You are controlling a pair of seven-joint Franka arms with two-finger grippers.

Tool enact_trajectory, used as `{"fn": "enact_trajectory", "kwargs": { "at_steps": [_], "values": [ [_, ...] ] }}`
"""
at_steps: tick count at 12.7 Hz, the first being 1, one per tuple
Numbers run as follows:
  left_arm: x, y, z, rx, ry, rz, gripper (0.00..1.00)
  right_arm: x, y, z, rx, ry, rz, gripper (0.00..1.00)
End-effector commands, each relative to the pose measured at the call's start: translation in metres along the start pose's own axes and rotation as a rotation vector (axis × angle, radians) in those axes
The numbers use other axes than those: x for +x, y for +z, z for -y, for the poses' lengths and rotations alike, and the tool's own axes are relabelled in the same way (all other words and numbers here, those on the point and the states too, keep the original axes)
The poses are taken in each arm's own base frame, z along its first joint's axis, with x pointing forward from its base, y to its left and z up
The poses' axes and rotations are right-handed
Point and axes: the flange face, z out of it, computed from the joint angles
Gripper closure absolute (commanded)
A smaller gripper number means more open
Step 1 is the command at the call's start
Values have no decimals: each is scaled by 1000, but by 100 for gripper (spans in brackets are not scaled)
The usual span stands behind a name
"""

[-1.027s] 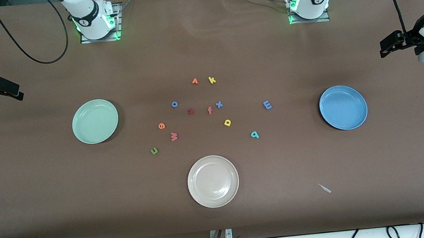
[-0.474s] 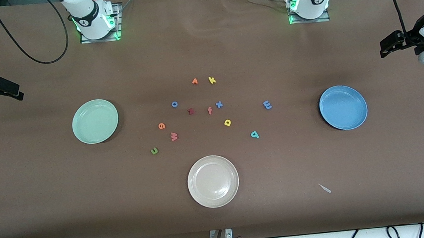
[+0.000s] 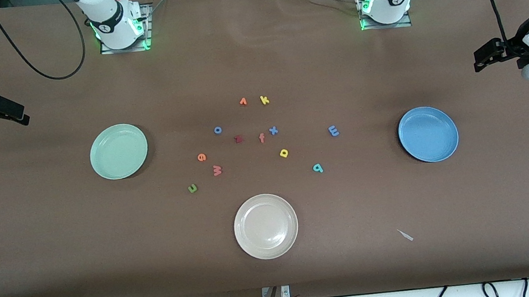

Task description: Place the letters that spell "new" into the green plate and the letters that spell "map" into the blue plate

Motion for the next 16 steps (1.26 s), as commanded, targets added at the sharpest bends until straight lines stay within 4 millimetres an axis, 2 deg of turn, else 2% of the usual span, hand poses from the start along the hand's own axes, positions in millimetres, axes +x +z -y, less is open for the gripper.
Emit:
{"fn": "enact_trajectory", "kwargs": {
  "at_steps": [1,14,16],
  "values": [
    [-3,-2,-3,-24,22,-14,0,-2,-3,0,-11,-1,-1,0],
    [-2,0,-4,-24,22,-11,0,-3,-4,0,-11,-3,1,0],
    [-2,2,-4,-24,24,-5,0,-3,-4,7,-20,-17,-1,0]
  ]
}}
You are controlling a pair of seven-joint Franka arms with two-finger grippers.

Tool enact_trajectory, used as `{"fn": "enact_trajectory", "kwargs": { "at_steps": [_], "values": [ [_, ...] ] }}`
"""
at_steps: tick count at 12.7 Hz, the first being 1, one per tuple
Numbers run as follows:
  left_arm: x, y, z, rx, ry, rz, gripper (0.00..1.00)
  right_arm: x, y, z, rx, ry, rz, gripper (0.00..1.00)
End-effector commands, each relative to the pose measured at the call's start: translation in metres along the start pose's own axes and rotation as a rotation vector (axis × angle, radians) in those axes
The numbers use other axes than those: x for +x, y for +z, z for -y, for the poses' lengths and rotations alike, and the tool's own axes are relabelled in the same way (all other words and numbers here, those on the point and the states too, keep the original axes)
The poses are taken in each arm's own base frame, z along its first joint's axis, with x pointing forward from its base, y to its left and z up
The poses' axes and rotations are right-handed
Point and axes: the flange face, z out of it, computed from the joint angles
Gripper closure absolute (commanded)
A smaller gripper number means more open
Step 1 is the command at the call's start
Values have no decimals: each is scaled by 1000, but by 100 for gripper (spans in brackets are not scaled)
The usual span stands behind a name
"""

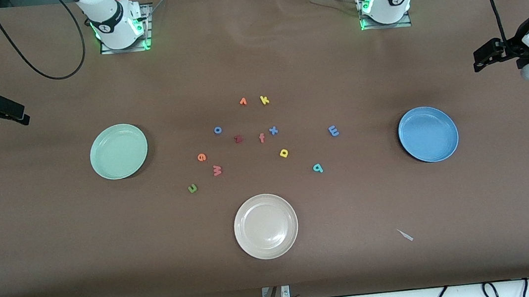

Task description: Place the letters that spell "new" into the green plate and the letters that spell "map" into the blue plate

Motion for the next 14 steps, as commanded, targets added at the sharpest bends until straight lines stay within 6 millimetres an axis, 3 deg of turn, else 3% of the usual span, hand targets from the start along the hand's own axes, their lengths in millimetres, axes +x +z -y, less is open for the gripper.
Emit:
{"fn": "enact_trajectory", "kwargs": {
  "at_steps": [1,5,7,8,9,10,14],
  "values": [
    [0,2,-4,-24,24,-5,0,-3,-4,9,-16,-18,-1,0],
    [11,14,-7,-26,27,31,0,-3,4,34,-15,34,17,0],
    [17,22,-9,-27,32,48,0,-1,17,65,-23,98,28,0],
    [24,37,-19,-29,43,75,0,7,38,72,-30,158,65,0],
    [31,49,-45,-40,73,96,0,14,60,83,-43,214,99,0],
    [34,57,-56,-47,52,108,0,22,82,100,-65,266,106,0],
    [50,102,-136,-54,1,153,0,59,168,146,-60,455,90,0]
  ]
}}
